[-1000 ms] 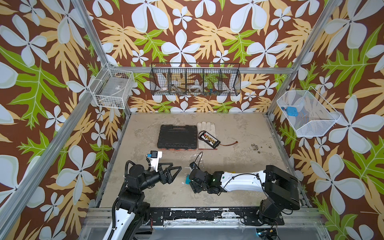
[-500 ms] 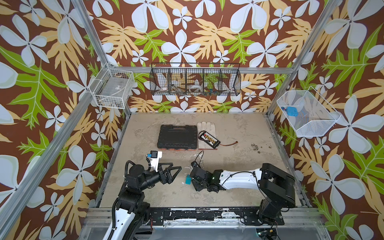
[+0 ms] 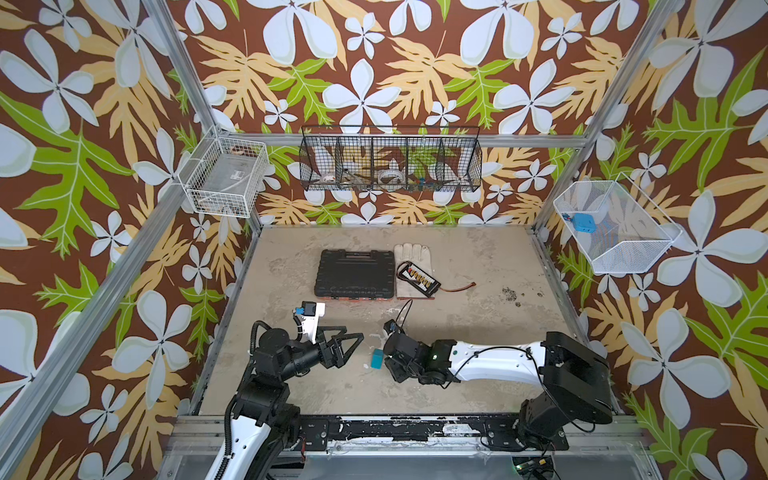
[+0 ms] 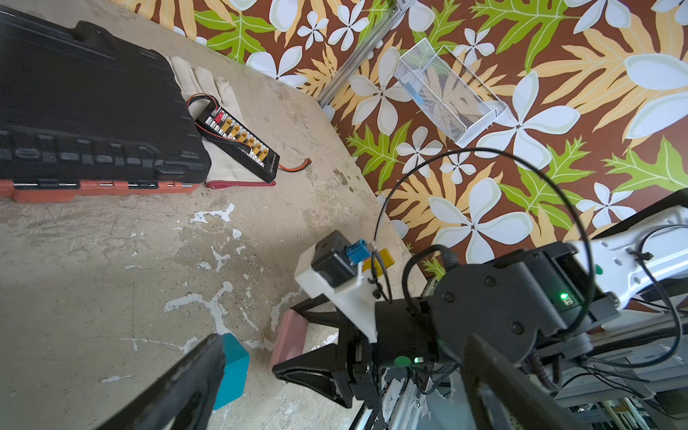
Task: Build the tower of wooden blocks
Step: 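Close the right gripper on the pink block and lift it, then carry the pink block over the stack with the right gripper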
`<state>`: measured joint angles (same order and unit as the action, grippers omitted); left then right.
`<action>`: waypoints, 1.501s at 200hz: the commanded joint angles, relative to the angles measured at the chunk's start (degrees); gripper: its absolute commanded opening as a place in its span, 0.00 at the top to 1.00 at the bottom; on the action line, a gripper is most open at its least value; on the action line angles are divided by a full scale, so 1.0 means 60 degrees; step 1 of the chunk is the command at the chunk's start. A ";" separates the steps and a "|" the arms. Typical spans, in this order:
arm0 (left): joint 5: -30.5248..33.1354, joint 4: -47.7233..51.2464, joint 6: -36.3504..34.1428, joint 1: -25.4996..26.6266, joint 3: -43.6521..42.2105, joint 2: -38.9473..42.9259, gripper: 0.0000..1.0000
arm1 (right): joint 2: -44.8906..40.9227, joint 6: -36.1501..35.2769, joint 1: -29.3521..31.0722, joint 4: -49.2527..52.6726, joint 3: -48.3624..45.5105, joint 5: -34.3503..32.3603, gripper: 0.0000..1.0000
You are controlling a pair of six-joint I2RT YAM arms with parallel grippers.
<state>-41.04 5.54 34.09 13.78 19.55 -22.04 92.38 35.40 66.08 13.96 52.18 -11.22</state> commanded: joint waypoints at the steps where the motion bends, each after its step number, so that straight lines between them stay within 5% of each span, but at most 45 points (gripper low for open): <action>1: -0.0148 -0.0279 0.0032 -0.0001 -0.0019 0.0037 0.00 | -0.0513 0.0145 0.0016 0.0401 -0.0055 -0.0418 0.59; 136: -0.0136 -0.0308 0.0047 -0.0004 -0.0036 0.0165 0.00 | -0.5760 0.1723 -0.0024 0.4014 -0.0403 -0.3002 0.73; 185: -0.0132 -0.0308 0.0047 -0.0008 -0.0036 0.0246 0.00 | -0.7819 0.1835 -0.0865 0.4379 -0.0991 -0.2719 0.77; 300: -0.0108 -0.0307 0.0047 -0.0001 -0.0035 0.0247 0.00 | -0.6503 0.3065 -0.1060 0.5821 -0.0418 -0.2911 0.83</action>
<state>-41.23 5.34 34.22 13.78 19.44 -20.67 52.31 52.29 60.05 46.39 49.93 -27.14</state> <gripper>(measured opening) 0.998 0.565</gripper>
